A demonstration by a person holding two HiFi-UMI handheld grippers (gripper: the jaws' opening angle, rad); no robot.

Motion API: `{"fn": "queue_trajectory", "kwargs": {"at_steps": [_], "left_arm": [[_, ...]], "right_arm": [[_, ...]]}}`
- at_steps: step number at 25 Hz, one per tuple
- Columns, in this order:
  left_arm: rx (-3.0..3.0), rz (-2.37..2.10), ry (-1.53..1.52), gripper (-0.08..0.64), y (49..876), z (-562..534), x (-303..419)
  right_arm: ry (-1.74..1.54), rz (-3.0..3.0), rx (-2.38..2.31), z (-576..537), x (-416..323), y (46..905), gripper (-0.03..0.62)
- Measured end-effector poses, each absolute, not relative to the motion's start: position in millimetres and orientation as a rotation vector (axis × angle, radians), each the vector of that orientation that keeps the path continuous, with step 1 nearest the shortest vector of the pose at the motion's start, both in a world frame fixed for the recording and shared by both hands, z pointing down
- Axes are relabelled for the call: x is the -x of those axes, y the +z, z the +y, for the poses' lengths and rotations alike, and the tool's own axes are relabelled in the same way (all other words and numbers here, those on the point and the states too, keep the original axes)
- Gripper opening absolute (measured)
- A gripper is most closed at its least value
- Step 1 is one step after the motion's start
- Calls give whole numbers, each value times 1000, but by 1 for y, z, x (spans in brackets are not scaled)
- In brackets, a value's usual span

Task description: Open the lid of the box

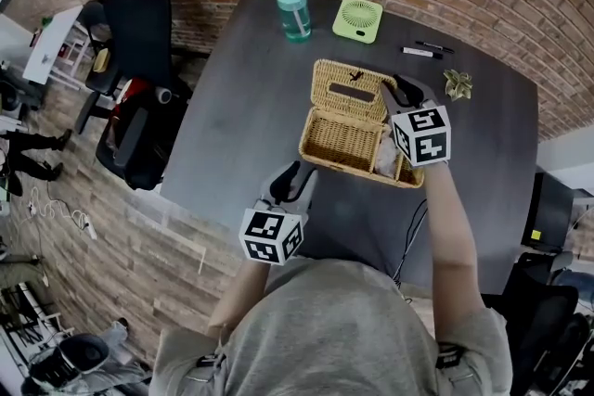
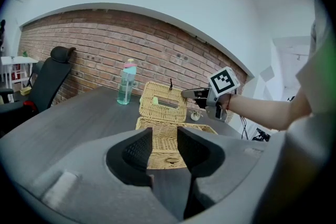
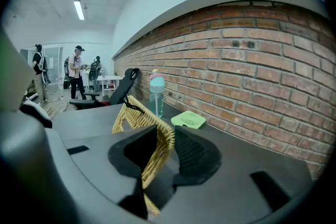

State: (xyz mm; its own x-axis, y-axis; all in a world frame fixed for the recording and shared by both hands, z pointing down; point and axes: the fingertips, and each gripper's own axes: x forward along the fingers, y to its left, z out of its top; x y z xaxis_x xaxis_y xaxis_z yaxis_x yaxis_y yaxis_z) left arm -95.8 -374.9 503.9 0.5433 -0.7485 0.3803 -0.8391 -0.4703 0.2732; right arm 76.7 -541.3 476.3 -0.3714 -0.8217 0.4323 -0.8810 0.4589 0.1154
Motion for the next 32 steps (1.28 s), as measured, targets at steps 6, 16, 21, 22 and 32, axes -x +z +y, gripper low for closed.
{"fn": "queue_trajectory", "kwargs": {"at_steps": [6, 16, 21, 22, 32], "left_arm": [[-2348, -1280, 303, 150, 507, -379, 96], [-2333, -1269, 313, 150, 515, -385, 93], [-2322, -1273, 314, 150, 519, -387, 93], [-2321, -1273, 316, 150, 519, -388, 93], [-2316, -1269, 327, 150, 523, -386, 88]], "right_arm": [[266, -2279, -1461, -557, -82, 487, 107], [391, -2277, -1472, -578, -91, 514, 107], [455, -2275, -1467, -586, -95, 529, 107], [473, -2279, -1467, -587, -95, 532, 107], [586, -2246, -1480, -594, -99, 556, 107]]}}
